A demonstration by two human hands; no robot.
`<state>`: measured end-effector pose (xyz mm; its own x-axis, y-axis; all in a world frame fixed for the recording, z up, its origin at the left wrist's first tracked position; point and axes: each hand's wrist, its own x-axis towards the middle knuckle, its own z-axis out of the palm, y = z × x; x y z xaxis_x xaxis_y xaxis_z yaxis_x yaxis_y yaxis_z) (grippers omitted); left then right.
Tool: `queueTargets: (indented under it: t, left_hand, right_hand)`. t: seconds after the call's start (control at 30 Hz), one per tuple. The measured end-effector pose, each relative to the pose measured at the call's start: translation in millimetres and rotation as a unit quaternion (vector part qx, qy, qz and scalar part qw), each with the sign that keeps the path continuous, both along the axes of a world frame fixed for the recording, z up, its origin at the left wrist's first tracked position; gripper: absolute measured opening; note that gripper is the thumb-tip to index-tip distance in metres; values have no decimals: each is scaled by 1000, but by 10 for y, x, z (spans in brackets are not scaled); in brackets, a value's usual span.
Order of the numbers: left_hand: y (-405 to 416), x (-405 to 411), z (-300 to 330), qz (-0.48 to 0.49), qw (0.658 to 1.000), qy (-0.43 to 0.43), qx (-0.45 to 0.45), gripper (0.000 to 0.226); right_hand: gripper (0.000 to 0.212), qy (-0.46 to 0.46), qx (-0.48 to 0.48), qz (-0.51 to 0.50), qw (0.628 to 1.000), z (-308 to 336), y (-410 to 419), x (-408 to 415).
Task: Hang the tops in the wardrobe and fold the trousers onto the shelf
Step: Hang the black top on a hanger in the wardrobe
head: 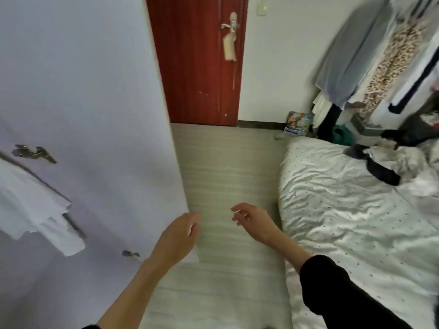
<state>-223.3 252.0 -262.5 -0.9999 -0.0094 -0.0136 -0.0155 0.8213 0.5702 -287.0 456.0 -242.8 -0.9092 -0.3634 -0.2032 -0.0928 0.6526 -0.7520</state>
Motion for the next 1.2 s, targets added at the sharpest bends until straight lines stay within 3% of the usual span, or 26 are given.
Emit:
queueTargets:
  t: [0.17,0.2,0.33,0.5,0.63,0.73,0.87,0.97,1.07,1.13,1.2]
  left_hand:
    - [1554,-462,-29,-160,986,-29,21,70]
    - [1875,-529,-68,-188,981,-39,23,70]
    - [3310,-693,-226,-299,951,-71,30,33]
    - [4851,-566,-585,-452,885,-109,-21,37]
    - [5655,-383,-918,-515,840,-162,-48,40]
    - [6102,-365,-1144,-541,823,-163,-62,40]
    - [6693,-507,-1378,-545,826,-121,-76,43]
    - [7067,-599,-1485,-579,796,-98,-148,54]
    - [7342,-627,-1595,-606,761,-88,-212,63]
    - [7436,-590,-1641,-609,766,-75,-193,64]
    - [7527,-536,-1654,-616,766,-46,-176,66]
  right_hand:
    - [23,-9,13,-166,986,-111,1686,245]
    - [23,-8,23,-193,981,-148,2015,317]
    - [25,-28,49,-314,948,-345,3335,708]
    - [31,-76,128,-423,894,-684,4652,1326]
    - [33,-92,144,-496,851,-1042,5355,1660]
    - [38,-92,205,-500,836,-1252,5804,1709]
    - [50,-45,325,-478,815,-1474,6393,1504]
    - [61,-81,365,-466,802,-1648,6707,1357]
    - [32,-124,393,-436,800,-1778,6789,1344]
    - [4,-50,390,-428,814,-1844,6649,1435]
    - [24,23,360,-434,826,-1925,6533,1560]
